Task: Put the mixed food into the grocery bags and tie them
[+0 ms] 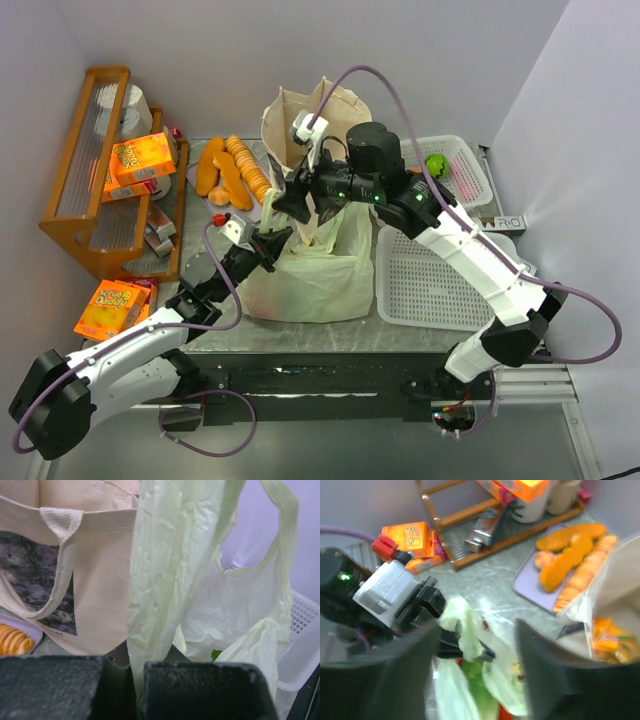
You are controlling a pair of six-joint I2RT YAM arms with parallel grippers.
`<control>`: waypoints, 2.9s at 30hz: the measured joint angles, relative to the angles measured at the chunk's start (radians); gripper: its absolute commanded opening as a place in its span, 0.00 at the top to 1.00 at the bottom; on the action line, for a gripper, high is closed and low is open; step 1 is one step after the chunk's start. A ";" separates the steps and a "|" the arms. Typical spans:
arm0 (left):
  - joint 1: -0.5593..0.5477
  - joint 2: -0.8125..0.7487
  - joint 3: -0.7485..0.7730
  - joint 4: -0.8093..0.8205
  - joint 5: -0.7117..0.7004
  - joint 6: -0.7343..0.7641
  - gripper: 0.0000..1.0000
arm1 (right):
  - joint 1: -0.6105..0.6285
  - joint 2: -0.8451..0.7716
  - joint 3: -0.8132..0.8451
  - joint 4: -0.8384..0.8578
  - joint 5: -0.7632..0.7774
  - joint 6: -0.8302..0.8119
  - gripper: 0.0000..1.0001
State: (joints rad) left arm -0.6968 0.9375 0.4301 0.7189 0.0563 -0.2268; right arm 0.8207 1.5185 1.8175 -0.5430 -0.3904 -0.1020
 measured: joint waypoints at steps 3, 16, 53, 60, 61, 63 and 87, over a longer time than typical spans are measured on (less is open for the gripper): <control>0.000 -0.020 0.000 -0.035 -0.040 -0.027 0.99 | -0.004 -0.030 -0.008 -0.010 0.071 0.010 0.00; 0.010 -0.109 0.000 -0.230 -0.170 -0.180 0.99 | -0.092 -0.587 -0.482 -0.019 0.439 0.147 0.01; 0.015 -0.144 0.025 -0.333 -0.255 -0.244 0.99 | -0.404 -0.315 -0.903 0.698 0.041 0.109 1.00; 0.048 -0.279 -0.056 -0.346 -0.435 -0.411 0.99 | -0.391 -0.526 -1.014 0.562 0.261 0.302 1.00; 0.054 -0.282 -0.066 -0.346 -0.441 -0.434 0.99 | -0.388 -0.556 -1.030 0.544 0.280 0.330 1.00; 0.066 -0.271 -0.072 -0.352 -0.444 -0.474 0.99 | -0.385 -0.597 -1.058 0.507 0.312 0.376 1.00; 0.111 0.161 0.182 -0.128 0.238 -0.230 0.99 | -0.141 -0.626 -1.111 0.645 0.200 0.130 0.97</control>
State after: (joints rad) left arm -0.5854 1.0981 0.6125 0.5911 0.2947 -0.4564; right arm 0.6796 0.8921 0.7067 0.1020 -0.1902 0.0284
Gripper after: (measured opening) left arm 0.025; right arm 0.022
